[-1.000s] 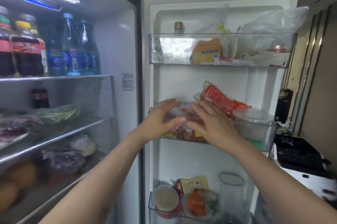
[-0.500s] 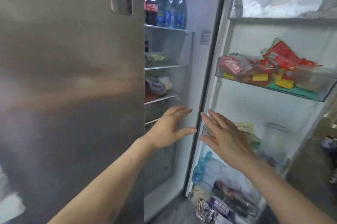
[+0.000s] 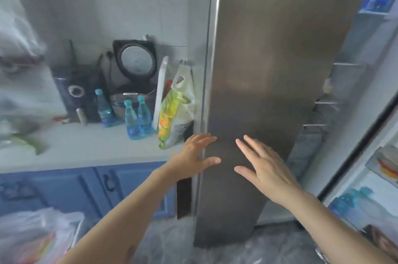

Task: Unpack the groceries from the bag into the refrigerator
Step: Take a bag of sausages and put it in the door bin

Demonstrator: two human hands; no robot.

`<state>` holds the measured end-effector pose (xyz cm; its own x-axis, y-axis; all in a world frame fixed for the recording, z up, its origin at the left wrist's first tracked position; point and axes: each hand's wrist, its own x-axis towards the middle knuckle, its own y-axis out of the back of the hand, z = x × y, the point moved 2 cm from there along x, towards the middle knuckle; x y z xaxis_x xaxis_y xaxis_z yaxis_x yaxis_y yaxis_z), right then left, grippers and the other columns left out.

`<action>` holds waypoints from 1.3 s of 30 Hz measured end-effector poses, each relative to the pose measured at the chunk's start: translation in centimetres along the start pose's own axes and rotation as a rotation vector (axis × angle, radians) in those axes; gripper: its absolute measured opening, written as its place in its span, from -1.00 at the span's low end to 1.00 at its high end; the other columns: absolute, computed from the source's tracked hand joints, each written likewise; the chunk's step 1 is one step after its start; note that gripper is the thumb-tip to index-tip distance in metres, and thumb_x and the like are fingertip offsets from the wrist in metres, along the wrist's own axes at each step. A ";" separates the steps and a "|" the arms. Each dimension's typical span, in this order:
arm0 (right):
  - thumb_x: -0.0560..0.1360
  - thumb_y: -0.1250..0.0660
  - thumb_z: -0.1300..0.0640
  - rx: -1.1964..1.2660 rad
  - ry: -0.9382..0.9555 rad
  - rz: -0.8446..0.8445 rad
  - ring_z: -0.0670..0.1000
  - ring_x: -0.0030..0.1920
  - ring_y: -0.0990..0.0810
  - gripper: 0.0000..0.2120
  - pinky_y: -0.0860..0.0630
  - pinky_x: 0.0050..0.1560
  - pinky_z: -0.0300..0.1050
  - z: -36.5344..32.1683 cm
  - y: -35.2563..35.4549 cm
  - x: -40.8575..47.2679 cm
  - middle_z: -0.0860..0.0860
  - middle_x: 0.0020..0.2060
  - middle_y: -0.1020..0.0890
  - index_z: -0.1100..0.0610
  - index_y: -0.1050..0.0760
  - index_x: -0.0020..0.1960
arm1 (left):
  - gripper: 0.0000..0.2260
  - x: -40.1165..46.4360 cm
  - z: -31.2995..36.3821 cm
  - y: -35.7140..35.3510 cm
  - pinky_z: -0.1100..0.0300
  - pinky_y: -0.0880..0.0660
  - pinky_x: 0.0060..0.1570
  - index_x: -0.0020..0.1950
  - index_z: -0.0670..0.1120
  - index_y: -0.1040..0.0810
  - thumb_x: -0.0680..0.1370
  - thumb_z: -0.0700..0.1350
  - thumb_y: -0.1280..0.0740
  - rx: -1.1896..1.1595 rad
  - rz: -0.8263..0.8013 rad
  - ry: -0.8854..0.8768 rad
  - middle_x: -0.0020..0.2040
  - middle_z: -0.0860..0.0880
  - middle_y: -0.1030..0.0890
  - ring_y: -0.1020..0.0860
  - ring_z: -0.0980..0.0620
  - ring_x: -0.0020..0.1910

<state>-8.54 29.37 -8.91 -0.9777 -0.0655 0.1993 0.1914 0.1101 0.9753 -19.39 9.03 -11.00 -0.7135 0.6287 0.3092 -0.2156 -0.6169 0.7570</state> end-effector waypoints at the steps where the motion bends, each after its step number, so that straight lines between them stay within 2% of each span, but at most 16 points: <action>1: 0.36 0.38 -0.52 0.013 0.034 -0.015 0.01 0.54 -0.02 -0.14 -0.08 0.48 0.02 -2.5 -0.7 0.9 -0.08 0.56 0.00 -0.15 0.10 0.55 | -0.35 -2.1 -2.0 1.4 0.25 -0.15 0.37 0.46 0.03 -0.33 0.44 0.26 -0.32 -0.001 0.009 0.040 0.46 0.01 -0.31 -0.22 0.07 0.45; 3: 0.36 0.34 -0.51 0.047 0.099 -0.053 0.00 0.54 -0.01 -0.15 -0.06 0.49 0.01 -7.6 -2.5 2.5 -0.08 0.56 0.01 -0.15 0.11 0.55 | -0.37 -6.6 -6.1 4.1 0.18 -0.22 0.39 0.46 0.03 -0.33 0.45 0.25 -0.34 -0.007 0.020 0.126 0.45 0.00 -0.32 -0.25 0.06 0.43; 5: 0.36 0.32 -0.51 0.083 0.150 -0.087 0.02 0.53 -0.05 -0.13 -0.10 0.48 0.01 -13.2 -4.7 4.3 -0.05 0.55 -0.04 -0.11 0.06 0.56 | -0.39 -11.6 -10.4 6.5 0.11 -0.20 0.42 0.46 0.01 -0.34 0.47 0.18 -0.37 0.003 0.027 0.225 0.45 -0.02 -0.32 -0.24 0.04 0.44; 10: 0.36 0.39 -0.52 0.136 0.255 -0.167 0.07 0.49 -0.18 -0.09 -0.24 0.43 0.05 -27.3 -11.8 7.7 0.00 0.54 -0.11 -0.06 -0.03 0.55 | -0.40 -23.9 -20.3 11.9 0.19 -0.14 0.40 0.47 0.07 -0.31 0.48 0.19 -0.35 0.076 -0.006 0.450 0.47 0.04 -0.29 -0.20 0.07 0.46; 12: 0.40 0.31 -0.50 0.171 0.292 -0.197 0.05 0.51 -0.12 -0.16 -0.19 0.46 0.04 -32.9 -14.2 8.4 -0.03 0.55 -0.04 -0.09 0.02 0.56 | -0.39 -28.6 -23.6 14.1 0.22 -0.12 0.37 0.47 0.08 -0.30 0.47 0.23 -0.33 0.098 -0.007 0.524 0.47 0.07 -0.29 -0.20 0.09 0.45; 15: 0.51 0.04 -0.36 0.200 0.344 -0.262 0.04 0.53 -0.05 -0.29 -0.09 0.48 -0.01 -40.1 -17.4 8.7 -0.05 0.56 0.04 -0.10 0.10 0.56 | -0.38 -35.1 -27.2 17.2 0.14 -0.21 0.40 0.46 0.10 -0.30 0.46 0.28 -0.29 0.132 -0.016 0.629 0.45 0.09 -0.31 -0.25 0.09 0.43; 18: 0.49 0.08 -0.36 0.208 0.408 -0.337 0.05 0.53 -0.04 -0.29 -0.09 0.50 0.04 -45.8 -20.2 8.7 -0.05 0.56 0.03 -0.10 0.12 0.56 | -0.28 -40.7 -29.8 19.9 0.07 -0.24 0.42 0.46 0.11 -0.29 0.37 0.39 -0.18 0.157 -0.018 0.751 0.46 0.10 -0.30 -0.27 0.08 0.43; 20: 0.44 0.16 -0.39 0.202 0.455 -0.375 0.03 0.54 -0.01 -0.25 -0.05 0.52 0.04 -48.6 -21.9 8.4 -0.05 0.56 0.04 -0.12 0.14 0.55 | -0.20 -44.0 -31.4 21.2 0.07 -0.25 0.40 0.45 0.11 -0.31 0.31 0.47 -0.09 0.169 0.010 0.827 0.46 0.09 -0.32 -0.28 0.08 0.42; 24: 0.52 0.14 -0.36 0.208 0.527 -0.414 0.00 0.54 0.06 -0.33 0.10 0.48 -0.03 -52.1 -24.6 7.8 -0.09 0.55 0.10 -0.12 0.19 0.54 | -0.04 -48.5 -33.3 22.8 0.07 -0.28 0.41 0.43 0.08 -0.36 0.23 0.63 0.05 0.192 0.067 0.881 0.43 0.10 -0.37 -0.32 0.10 0.40; 26: 0.45 0.28 -0.44 0.202 0.556 -0.424 0.00 0.54 0.07 -0.27 0.12 0.48 -0.02 -53.3 -25.8 7.7 -0.07 0.55 0.11 -0.14 0.22 0.53 | -0.02 -49.7 -33.7 23.2 0.14 -0.25 0.38 0.43 0.07 -0.36 0.20 0.63 0.07 0.189 0.082 0.913 0.43 0.09 -0.37 -0.32 0.10 0.40; 28: 0.37 0.35 -0.47 0.203 0.569 -0.434 0.01 0.54 0.07 -0.21 0.12 0.48 0.01 -54.3 -27.2 7.6 -0.07 0.54 0.12 -0.16 0.25 0.52 | -0.08 -50.4 -34.4 23.3 0.16 -0.25 0.36 0.43 0.08 -0.36 0.24 0.58 0.04 0.198 0.070 0.926 0.44 0.08 -0.36 -0.32 0.10 0.40; 31: 0.38 0.33 -0.46 0.212 0.557 -0.455 0.02 0.54 0.09 -0.23 0.19 0.45 0.00 -55.5 -29.2 7.6 -0.08 0.54 0.15 -0.17 0.25 0.51 | -0.13 -51.2 -36.1 23.0 0.14 -0.27 0.36 0.43 0.08 -0.37 0.27 0.54 0.03 0.200 0.046 0.937 0.43 0.06 -0.37 -0.33 0.09 0.39; 34: 0.48 0.18 -0.42 0.199 0.539 -0.486 0.02 0.54 0.08 -0.30 0.21 0.42 -0.01 -56.9 -31.4 7.7 -0.09 0.53 0.16 -0.17 0.24 0.52 | -0.15 -51.6 -38.4 22.6 0.13 -0.26 0.38 0.43 0.10 -0.36 0.28 0.54 0.04 0.188 0.012 0.945 0.43 0.08 -0.37 -0.31 0.11 0.40; 36: 0.52 0.09 -0.38 0.199 0.525 -0.501 0.02 0.54 0.08 -0.32 0.19 0.45 -0.02 -58.1 -32.8 8.1 -0.08 0.54 0.15 -0.16 0.22 0.53 | -0.27 -51.5 -40.0 22.6 0.14 -0.25 0.39 0.44 0.12 -0.34 0.38 0.46 -0.05 0.192 -0.013 0.944 0.44 0.10 -0.36 -0.29 0.13 0.41; 37: 0.53 0.10 -0.37 0.199 0.518 -0.509 0.02 0.54 0.09 -0.33 0.16 0.48 -0.01 -58.8 -33.5 8.4 -0.08 0.54 0.15 -0.15 0.21 0.54 | -0.33 -51.4 -41.0 22.5 0.15 -0.25 0.39 0.44 0.11 -0.33 0.42 0.41 -0.09 0.190 -0.028 0.942 0.44 0.11 -0.35 -0.29 0.14 0.41; 39: 0.44 0.26 -0.43 0.205 0.510 -0.524 0.02 0.55 0.10 -0.26 0.11 0.52 0.02 -60.2 -35.1 9.0 -0.07 0.55 0.14 -0.15 0.20 0.54 | -0.29 -51.3 -42.9 22.2 0.17 -0.26 0.38 0.45 0.11 -0.33 0.39 0.42 -0.05 0.169 -0.056 0.922 0.43 0.12 -0.34 -0.28 0.14 0.40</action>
<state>-18.88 -34.75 -35.66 -0.7662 -0.6047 -0.2174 -0.3555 0.1170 0.9273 -16.21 -57.22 -34.77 -0.9672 -0.0120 -0.2536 -0.2177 -0.4746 0.8529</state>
